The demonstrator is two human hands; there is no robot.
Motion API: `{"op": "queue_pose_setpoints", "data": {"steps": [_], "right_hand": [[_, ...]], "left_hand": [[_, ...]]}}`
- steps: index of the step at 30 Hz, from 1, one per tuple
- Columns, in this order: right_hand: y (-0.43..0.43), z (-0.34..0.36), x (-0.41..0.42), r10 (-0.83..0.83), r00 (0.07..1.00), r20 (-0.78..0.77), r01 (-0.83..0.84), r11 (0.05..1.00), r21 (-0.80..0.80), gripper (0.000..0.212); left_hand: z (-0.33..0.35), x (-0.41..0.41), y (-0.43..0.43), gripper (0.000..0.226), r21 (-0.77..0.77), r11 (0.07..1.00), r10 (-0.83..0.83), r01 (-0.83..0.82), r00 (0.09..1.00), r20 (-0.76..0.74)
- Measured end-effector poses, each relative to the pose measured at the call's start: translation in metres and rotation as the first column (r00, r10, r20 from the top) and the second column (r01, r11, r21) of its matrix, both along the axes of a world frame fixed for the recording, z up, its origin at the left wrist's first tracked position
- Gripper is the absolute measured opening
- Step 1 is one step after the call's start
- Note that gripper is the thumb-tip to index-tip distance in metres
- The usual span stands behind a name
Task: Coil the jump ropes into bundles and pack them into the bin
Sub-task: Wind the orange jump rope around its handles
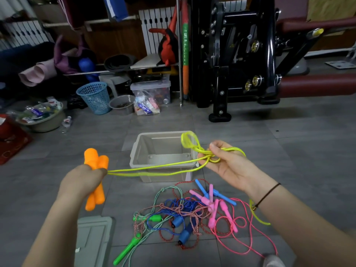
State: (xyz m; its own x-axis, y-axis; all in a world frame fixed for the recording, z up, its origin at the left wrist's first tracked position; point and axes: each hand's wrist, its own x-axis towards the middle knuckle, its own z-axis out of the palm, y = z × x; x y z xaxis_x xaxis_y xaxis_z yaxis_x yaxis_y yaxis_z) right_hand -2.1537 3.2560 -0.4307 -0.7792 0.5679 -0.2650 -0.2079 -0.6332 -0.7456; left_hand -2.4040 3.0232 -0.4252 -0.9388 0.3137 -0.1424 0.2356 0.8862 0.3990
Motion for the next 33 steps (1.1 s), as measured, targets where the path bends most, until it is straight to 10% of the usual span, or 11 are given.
{"op": "queue_pose_setpoints", "data": {"steps": [8,16,19,24,33], "right_hand": [[0.000,-0.014,-0.004,-0.195,0.920,0.339,0.101,0.955,0.277,0.020],[-0.023,-0.023,-0.022,-0.047,0.989,0.139,0.043,0.999,0.028,0.016],[-0.031,-0.022,-0.030,-0.031,0.994,0.102,0.026,0.998,0.053,0.012],[-0.042,-0.018,-0.041,-0.155,0.987,0.041,0.145,0.972,0.185,0.008],[-0.034,-0.012,-0.037,-0.298,0.949,0.103,0.262,0.928,0.266,0.011]], "left_hand": [[0.007,-0.004,-0.003,0.038,0.128,0.991,0.036,-0.041,0.998,0.046],[0.009,0.036,0.025,0.043,0.739,0.662,-0.355,-0.126,0.816,0.456],[0.004,0.057,0.044,0.062,0.816,0.576,-0.577,-0.042,0.686,0.442],[0.002,0.077,0.073,0.024,0.876,0.482,-0.697,-0.028,0.593,0.403],[0.000,0.093,0.089,0.030,0.804,0.590,-0.734,0.071,0.461,0.498]]}}
